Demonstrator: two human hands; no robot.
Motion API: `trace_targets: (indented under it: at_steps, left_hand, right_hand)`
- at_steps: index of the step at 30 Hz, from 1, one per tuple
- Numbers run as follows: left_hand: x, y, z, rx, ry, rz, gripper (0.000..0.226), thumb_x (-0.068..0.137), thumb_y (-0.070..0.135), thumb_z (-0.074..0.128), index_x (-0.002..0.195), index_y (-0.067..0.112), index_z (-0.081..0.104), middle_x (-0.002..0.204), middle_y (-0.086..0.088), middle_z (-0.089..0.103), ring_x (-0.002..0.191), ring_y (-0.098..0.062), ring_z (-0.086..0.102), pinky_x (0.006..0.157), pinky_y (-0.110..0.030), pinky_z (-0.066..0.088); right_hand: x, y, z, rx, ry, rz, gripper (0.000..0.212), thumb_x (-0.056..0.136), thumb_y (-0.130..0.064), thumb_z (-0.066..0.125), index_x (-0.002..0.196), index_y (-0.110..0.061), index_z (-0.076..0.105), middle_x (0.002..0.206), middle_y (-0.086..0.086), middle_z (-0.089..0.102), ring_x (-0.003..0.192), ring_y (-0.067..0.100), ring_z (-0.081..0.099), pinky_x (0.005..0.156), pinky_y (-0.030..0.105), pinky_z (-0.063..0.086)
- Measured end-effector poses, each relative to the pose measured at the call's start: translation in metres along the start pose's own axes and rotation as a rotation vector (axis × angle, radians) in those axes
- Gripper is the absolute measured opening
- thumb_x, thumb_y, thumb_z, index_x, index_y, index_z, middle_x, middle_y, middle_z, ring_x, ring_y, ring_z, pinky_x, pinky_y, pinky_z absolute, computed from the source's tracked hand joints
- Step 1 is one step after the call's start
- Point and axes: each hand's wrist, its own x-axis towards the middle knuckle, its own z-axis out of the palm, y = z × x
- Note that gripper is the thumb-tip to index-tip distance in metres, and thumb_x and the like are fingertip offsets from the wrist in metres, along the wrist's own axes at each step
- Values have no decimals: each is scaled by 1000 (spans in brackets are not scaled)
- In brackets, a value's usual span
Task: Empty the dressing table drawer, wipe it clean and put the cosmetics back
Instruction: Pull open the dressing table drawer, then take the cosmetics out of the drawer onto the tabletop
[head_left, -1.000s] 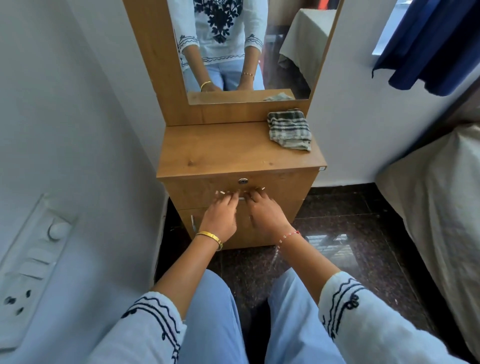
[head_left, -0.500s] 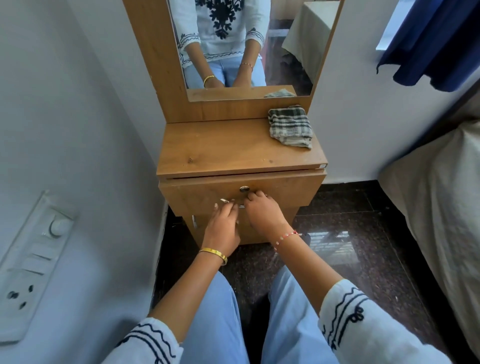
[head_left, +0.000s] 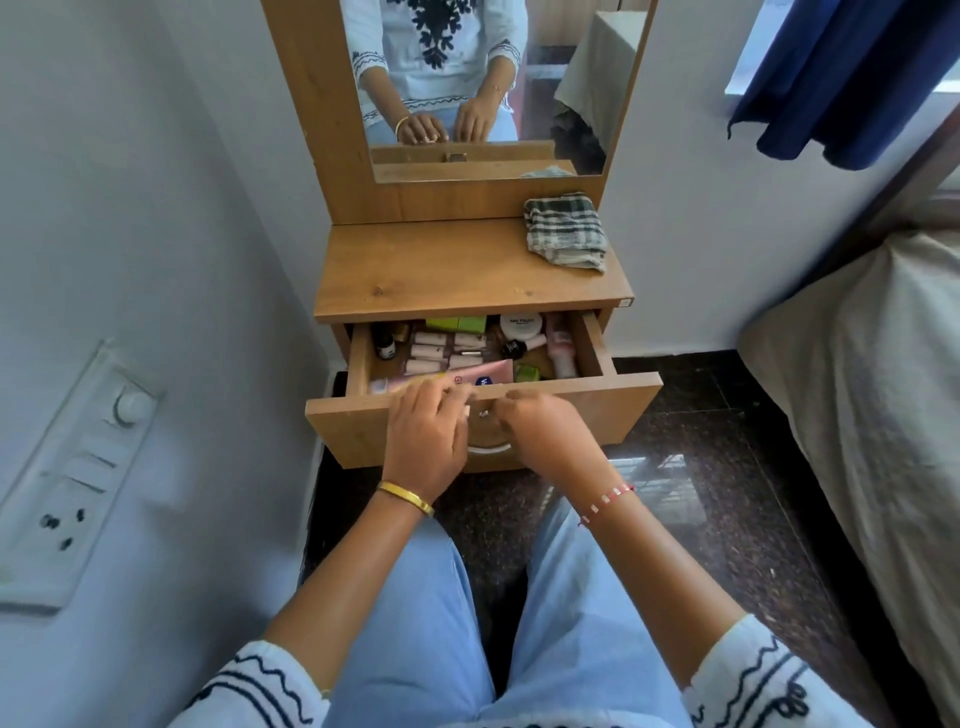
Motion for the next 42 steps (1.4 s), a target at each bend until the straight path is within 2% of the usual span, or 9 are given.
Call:
trace_targets:
  at_steps: [4,7,9,14,21,28,34,37,42]
  left_hand:
    - [10,-15,-13,-80,-126,-116,39,90,33,35,105,10,63,90,-8,64,83,-27,59,75,-35,43]
    - [13,-22,-22,-158,-180,-101,41,92,31,35,104,9,67,81,-9,65,75,-28,61,66,-33,44]
    - [15,-20,-26,-164,-177,-129,35,93,28,40,97,8,68,78,-9,64,72,-27,59,59,-29,38]
    - [26,-13,-36,-173,-294,-365,38,96,30,42,78,8,68,61,-5,55,59,-23,50,51,-28,32]
    - [21,-21,-42,-321,-556,-529,49,95,33,44,54,19,67,62,2,63,64,-17,59,71,-27,46]
    - [15,-11,-47,-451,-802,-581,48,95,31,44,56,12,64,53,1,62,47,-9,53,53,-20,41]
    - [20,-6,-49,-446,-846,-585,47,96,31,42,60,10,65,57,-2,63,54,-15,58,60,-24,48]
    - [22,-6,-48,-514,-795,-629,43,96,28,44,63,9,63,57,-4,64,54,-19,60,59,-27,52]
    - [31,-11,-39,-429,-542,-662,33,95,25,43,73,12,64,63,-4,67,56,-21,65,58,-29,56]
  right_hand:
    - [1,2,-2,24,275,-12,15,72,-5,72,86,-6,69,83,9,62,75,28,56,65,35,50]
    - [3,3,-7,125,132,134,31,85,-22,62,114,-11,60,108,8,60,100,28,52,88,37,42]
    - [5,4,-12,152,56,170,34,88,-26,58,120,-14,57,111,5,62,103,25,55,89,34,41]
    - [12,3,-32,197,-147,257,28,80,-20,68,107,-13,68,104,8,68,96,26,62,87,36,52]
    - [7,1,-40,177,-358,230,29,64,-24,81,90,-14,70,92,1,69,84,21,61,82,34,54]
    - [-1,-4,-45,146,-600,139,42,60,-30,85,94,-10,70,98,4,70,89,22,62,81,34,52]
    - [2,1,-47,242,-676,153,40,68,-32,81,96,-7,69,98,7,69,81,17,56,79,31,51]
    - [9,3,-48,459,-714,242,20,86,-20,64,86,0,64,102,19,69,76,22,59,76,33,53]
    - [35,11,-34,573,-375,432,24,92,-24,57,90,-1,63,93,17,68,82,26,66,79,35,57]
